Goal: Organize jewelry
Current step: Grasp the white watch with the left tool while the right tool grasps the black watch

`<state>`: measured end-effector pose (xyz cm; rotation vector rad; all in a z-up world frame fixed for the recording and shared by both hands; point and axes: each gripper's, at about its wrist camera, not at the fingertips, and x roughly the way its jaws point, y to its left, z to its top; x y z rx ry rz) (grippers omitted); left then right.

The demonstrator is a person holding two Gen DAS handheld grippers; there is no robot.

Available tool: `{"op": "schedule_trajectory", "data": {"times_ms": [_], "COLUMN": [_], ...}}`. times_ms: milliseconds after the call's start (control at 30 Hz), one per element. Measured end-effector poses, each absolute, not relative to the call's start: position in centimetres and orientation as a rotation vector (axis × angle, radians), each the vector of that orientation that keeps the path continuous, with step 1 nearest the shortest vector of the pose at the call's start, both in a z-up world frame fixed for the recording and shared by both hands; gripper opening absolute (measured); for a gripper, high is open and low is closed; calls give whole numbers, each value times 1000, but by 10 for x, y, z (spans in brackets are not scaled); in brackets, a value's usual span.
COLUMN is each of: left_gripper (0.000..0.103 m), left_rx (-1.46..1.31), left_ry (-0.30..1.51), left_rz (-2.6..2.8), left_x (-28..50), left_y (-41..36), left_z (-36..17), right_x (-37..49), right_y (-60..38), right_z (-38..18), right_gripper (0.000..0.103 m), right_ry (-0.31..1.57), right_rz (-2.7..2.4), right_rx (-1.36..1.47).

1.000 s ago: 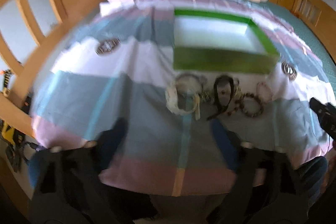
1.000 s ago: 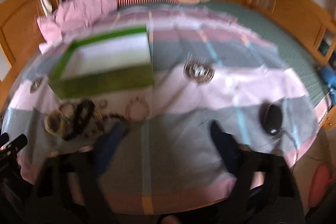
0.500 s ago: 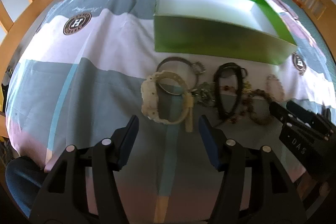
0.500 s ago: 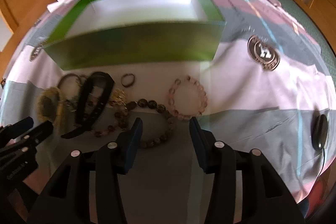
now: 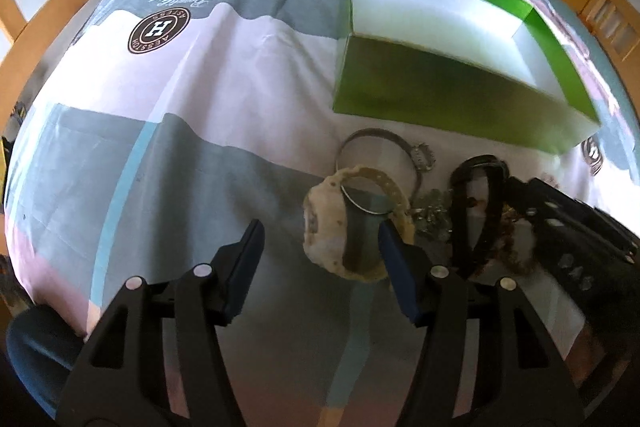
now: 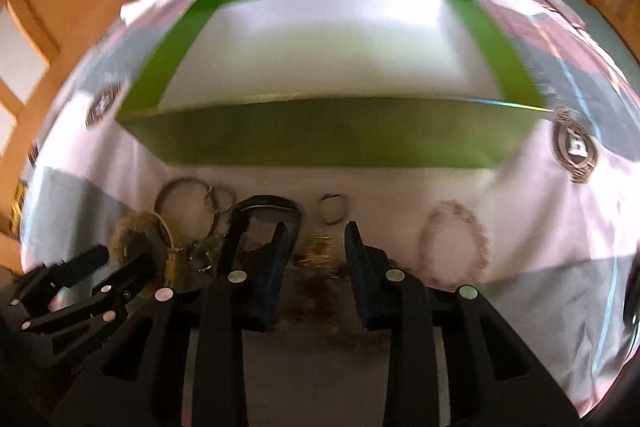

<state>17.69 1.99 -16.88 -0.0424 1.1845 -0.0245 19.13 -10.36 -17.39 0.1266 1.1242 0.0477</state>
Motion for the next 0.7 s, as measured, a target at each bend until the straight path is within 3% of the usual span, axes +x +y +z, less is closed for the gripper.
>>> {"op": "schedule_trajectory", "data": {"times_ms": [67,167,200,700], "left_gripper": [56,23,20,18], "left_rx": [-22,-37,-59,-51], "left_ry": [1191,1224,1231,1160], "left_rz": [-30,-41,-48,-61], "left_x": [179,181,181,161], "left_y": [19,22,25,25], "left_z": [-173,-180,-181,-151], "right_x": [193,187,186,156], "right_y": [-94,-92,-93,-130], "right_z": [-183,-183,-182,-151], "right_gripper": [29,17,16,16], "right_ry": [1149,1119,1117,1036], "right_rz": [39,27,29,-44], "right_rx": [71,35,32,-3]}}
